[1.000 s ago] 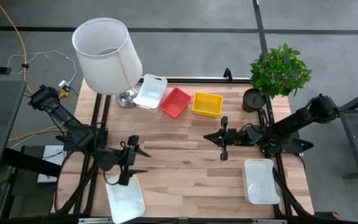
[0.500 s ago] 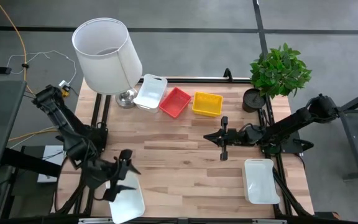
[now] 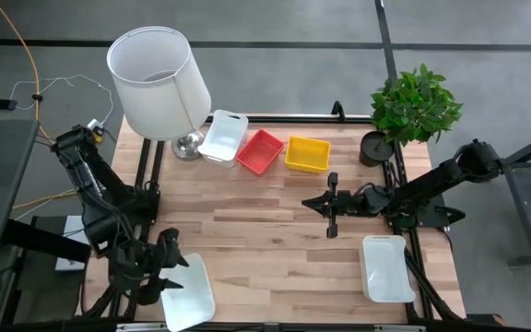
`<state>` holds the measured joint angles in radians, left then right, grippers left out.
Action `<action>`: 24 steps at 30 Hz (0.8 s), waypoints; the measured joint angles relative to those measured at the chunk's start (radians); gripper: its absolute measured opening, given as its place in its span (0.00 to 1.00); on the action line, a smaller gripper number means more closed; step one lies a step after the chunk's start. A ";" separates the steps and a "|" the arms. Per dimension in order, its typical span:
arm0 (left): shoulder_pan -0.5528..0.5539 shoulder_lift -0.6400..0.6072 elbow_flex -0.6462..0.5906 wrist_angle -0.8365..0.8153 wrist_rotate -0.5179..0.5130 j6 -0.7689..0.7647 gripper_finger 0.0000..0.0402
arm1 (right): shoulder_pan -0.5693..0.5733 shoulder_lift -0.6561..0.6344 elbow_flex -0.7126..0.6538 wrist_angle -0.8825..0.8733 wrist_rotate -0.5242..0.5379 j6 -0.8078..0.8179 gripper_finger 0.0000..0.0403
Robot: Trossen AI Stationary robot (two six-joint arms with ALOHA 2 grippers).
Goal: Stack baskets by color
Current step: Stack the bottom left white bin on the top white bin
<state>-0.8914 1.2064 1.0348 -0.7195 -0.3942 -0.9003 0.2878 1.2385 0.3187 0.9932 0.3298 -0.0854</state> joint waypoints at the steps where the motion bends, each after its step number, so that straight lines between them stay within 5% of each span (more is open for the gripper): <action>1: -0.005 0.006 0.000 -0.026 -0.006 -0.036 0.65 | 0.000 0.000 0.000 -0.002 0.000 0.005 0.00; 8: -0.005 0.097 -0.026 -0.224 0.002 -0.198 0.65 | 0.000 0.000 0.000 -0.009 -0.006 0.029 0.00; 24: 0.104 0.327 -0.041 -0.345 0.138 -0.214 0.65 | 0.000 0.000 0.000 -0.052 -0.005 0.063 0.00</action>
<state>-0.7871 1.5335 0.9939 -1.0646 -0.2567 -1.1144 0.2882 1.2385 0.3187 0.9407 0.3246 -0.0227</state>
